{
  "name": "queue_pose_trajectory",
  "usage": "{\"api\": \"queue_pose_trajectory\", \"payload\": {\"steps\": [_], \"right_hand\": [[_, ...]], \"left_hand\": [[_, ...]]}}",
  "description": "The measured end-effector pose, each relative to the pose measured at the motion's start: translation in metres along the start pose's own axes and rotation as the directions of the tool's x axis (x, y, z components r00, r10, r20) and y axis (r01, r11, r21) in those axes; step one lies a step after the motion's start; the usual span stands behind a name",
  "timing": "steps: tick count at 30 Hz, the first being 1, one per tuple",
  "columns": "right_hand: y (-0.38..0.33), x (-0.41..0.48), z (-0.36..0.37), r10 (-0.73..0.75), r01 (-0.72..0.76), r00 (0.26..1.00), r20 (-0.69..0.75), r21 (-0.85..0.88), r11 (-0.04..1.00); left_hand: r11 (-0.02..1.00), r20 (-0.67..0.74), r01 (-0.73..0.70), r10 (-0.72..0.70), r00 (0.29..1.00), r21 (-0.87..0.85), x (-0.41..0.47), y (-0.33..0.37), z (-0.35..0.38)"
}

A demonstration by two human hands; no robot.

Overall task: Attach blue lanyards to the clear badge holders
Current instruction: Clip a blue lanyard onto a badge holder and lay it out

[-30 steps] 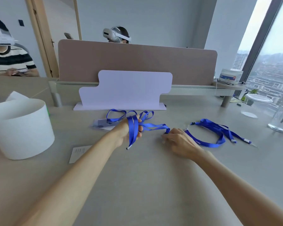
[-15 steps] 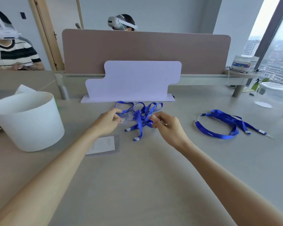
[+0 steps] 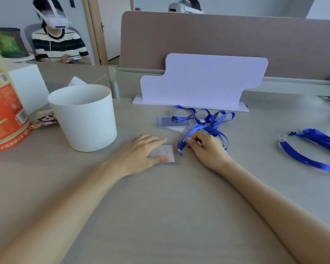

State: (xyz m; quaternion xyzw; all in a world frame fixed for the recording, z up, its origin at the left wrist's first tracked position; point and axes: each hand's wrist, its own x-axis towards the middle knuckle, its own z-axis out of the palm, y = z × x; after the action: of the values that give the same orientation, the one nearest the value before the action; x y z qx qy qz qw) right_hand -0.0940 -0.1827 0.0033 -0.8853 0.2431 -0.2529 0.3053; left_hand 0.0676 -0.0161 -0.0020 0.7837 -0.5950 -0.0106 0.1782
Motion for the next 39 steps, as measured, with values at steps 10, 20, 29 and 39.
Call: {"api": "queue_pose_trajectory", "payload": {"steps": [10,20,29,39], "right_hand": [[-0.003,-0.009,0.002,-0.166,0.168,0.983,-0.079,0.019,0.986],[-0.014,-0.014,0.006,-0.193,0.21,0.961,0.196,-0.069,0.975],[-0.014,-0.031,0.001,-0.093,0.092,0.995,0.025,0.016,0.996],[-0.011,-0.026,0.003,-0.02,0.02,1.0,-0.009,-0.067,0.998]], "left_hand": [[0.967,-0.007,0.088,-0.092,0.996,-0.239,0.005,0.0,-0.004],[0.898,0.144,0.22,-0.177,0.974,-0.381,-0.002,-0.002,-0.015],[0.876,0.035,0.179,-0.182,0.983,-0.449,-0.007,0.008,-0.015],[0.955,0.033,0.23,-0.228,0.973,-0.189,-0.012,0.014,-0.024]]}}
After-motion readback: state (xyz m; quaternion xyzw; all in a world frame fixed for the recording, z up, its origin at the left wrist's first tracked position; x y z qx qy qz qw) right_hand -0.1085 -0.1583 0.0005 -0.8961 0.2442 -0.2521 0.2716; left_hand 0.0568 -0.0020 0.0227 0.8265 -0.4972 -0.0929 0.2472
